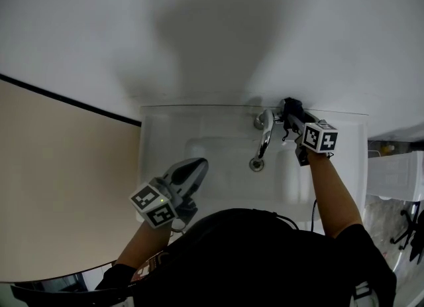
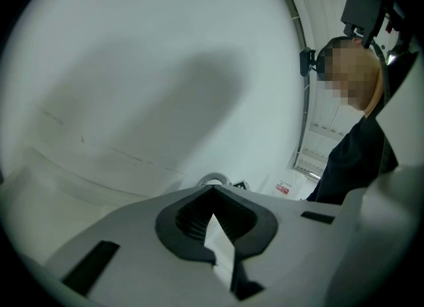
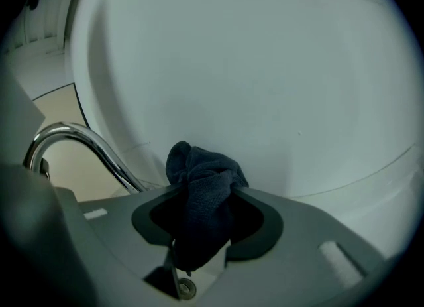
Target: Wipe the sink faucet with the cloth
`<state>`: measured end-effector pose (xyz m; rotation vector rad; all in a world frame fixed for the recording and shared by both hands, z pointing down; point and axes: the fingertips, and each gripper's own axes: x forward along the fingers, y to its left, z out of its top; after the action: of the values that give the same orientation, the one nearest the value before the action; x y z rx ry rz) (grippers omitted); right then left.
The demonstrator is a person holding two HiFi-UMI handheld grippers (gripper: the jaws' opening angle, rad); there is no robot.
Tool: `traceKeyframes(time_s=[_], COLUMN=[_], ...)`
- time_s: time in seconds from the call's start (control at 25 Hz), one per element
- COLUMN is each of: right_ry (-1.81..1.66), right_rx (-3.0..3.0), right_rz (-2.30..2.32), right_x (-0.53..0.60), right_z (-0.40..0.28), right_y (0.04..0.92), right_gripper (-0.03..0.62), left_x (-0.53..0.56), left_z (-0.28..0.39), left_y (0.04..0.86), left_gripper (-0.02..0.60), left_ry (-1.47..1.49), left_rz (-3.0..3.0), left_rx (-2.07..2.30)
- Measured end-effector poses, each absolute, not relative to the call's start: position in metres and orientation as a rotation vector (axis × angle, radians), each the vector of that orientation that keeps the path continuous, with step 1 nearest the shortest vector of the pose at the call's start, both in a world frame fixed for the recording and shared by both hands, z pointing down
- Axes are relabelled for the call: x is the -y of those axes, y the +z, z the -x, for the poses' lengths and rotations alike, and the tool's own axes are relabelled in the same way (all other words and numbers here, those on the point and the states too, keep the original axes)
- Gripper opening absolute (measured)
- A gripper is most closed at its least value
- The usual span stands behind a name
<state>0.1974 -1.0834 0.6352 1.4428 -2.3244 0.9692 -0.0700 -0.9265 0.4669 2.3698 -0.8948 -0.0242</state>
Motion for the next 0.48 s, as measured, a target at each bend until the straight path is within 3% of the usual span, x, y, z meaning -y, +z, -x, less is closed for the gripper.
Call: traceKeyframes(time_s=[0.48], right_ry=[0.525], right_rx=[2.203], right_rz=[-1.172], right_x=[1.081], right_z=[-0.187], right_y=[0.647], right_gripper=[0.137], left_x=[0.930], left_z=[0.067], left_y=[0.481], left_gripper=[0.000], left_ry=[-0.028], left_rz=[-2.341], left_rx=[0.868])
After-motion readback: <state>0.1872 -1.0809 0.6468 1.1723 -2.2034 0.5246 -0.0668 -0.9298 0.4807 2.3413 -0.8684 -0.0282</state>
